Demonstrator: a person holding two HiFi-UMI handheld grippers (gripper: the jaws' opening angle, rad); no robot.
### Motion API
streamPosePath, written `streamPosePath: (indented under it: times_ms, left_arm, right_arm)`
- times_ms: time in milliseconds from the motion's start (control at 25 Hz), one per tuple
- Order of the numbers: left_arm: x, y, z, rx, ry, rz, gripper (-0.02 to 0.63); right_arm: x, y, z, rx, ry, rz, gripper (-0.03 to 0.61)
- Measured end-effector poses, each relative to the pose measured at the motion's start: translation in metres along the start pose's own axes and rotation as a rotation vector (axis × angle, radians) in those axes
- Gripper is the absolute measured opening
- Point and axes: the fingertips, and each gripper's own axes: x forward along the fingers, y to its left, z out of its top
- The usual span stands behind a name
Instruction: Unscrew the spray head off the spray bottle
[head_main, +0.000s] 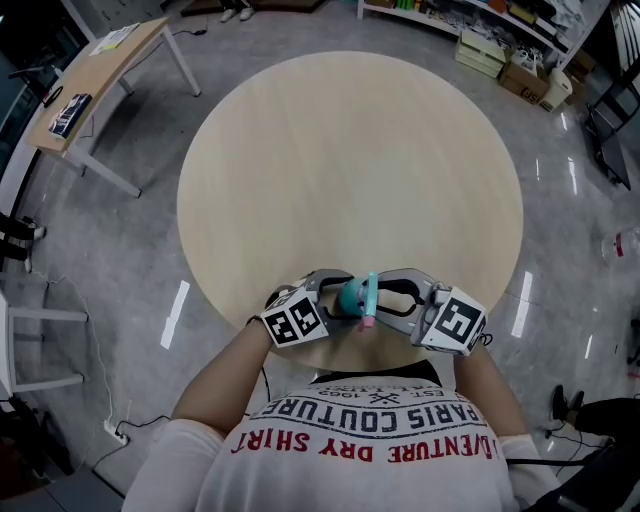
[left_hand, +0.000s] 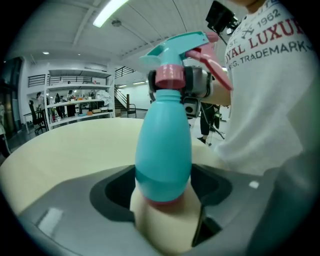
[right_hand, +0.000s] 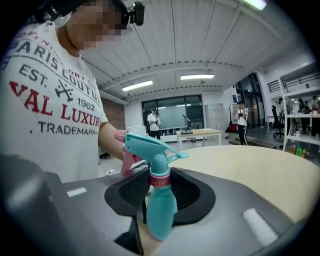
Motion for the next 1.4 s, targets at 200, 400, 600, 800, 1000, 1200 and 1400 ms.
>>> streamPosePath:
  times_ms: [200, 400, 600, 800, 1000, 1200, 1400]
  left_arm:
    - [0.004, 0.011, -0.002, -0.042, 0.009, 0.071, 0.342]
    - [0.001, 0.017, -0.017, -0.086, 0.013, 0.127, 0.342]
    - [0.003, 0.018, -0.010, -0.107, 0.006, 0.149, 0.342]
    - [0.002, 0.015, 0.001, -0.126, -0.013, 0.151, 0.344]
    - [0.003, 0.014, 0.002, -0.133, -0.022, 0.155, 0.345]
    - [0.002, 0.013, 0.002, -0.142, -0.028, 0.162, 0.345]
    - [0.000, 0.014, 0.001, -0.165, -0.033, 0.168, 0.345]
  right_arm:
    - [-0.033, -0.007, 0.055, 0.055, -0.142, -0.031, 0.132]
    - [-0.069, -0.004, 0.126, 0.028, -0.256, -0.087, 0.132]
    - [-0.104, -0.033, 0.128, 0.118, -0.134, -0.221, 0.132]
    - [-0.097, -0.083, 0.032, 0.273, 0.146, -0.368, 0.132]
    - [-0.062, -0.107, -0.062, 0.418, 0.298, -0.449, 0.132]
    - [-0.035, -0.126, -0.103, 0.495, 0.260, -0.543, 0.132]
    - [-0.017, -0.136, -0.131, 0.510, 0.325, -0.622, 0.132]
